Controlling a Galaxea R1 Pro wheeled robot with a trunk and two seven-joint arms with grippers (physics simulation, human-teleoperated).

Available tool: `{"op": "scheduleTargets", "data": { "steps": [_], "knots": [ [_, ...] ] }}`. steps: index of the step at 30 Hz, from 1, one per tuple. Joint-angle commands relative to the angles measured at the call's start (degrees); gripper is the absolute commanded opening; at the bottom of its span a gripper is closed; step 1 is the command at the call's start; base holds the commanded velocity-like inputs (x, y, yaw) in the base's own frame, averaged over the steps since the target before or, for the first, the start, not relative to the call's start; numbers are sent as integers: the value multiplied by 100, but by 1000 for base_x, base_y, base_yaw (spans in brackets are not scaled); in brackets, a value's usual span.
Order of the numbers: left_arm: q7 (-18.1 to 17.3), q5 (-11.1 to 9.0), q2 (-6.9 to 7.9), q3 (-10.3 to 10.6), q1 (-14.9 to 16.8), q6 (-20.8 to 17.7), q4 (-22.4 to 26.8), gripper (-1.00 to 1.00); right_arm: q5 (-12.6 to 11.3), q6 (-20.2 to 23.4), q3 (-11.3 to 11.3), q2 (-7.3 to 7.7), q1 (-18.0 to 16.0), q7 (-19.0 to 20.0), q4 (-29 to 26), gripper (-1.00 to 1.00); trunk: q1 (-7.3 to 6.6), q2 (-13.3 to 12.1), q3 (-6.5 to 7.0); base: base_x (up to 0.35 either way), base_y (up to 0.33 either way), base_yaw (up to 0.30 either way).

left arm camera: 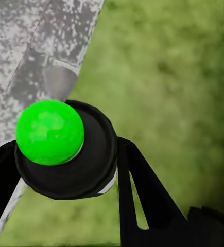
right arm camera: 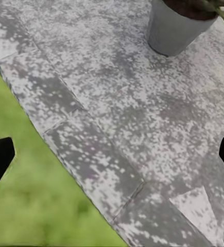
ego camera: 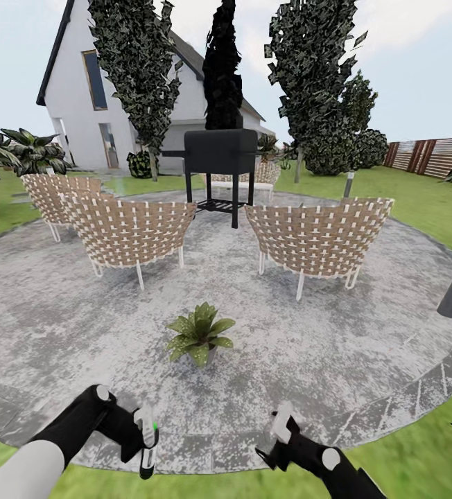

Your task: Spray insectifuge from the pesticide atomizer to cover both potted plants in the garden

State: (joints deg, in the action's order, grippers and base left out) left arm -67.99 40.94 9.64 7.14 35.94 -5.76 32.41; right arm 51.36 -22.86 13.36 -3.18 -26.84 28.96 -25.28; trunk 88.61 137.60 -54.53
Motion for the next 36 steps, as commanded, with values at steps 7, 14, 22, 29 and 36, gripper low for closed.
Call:
{"op": "scheduleTargets", "data": {
  "steps": [7,14,22,29,36],
  "knots": [
    [-178,-14,-2,1069,-8,21,20,-100,17,-17,-51,-83,-5,1043,-355,100,-1,3,-6,0,0,0],
    [-135,77,-234,1136,-32,22,20,-100,30,-19,-52,-239,-5,1914,-403,-100,-1,3,-6,0,0,0],
    [236,210,-533,1127,-43,262,20,-100,33,-18,-61,-488,-5,2258,-556,-100,-1,3,-6,0,0,0],
    [433,206,-769,1126,-47,275,20,-100,26,-19,-423,-596,-5,2275,-718,-100,-1,3,-6,0,0,0],
    [574,204,-906,1123,-69,694,-48,-100,15,-17,-561,-656,-5,2264,-921,-100,-1,3,-6,0,0,0]
  ]
}}
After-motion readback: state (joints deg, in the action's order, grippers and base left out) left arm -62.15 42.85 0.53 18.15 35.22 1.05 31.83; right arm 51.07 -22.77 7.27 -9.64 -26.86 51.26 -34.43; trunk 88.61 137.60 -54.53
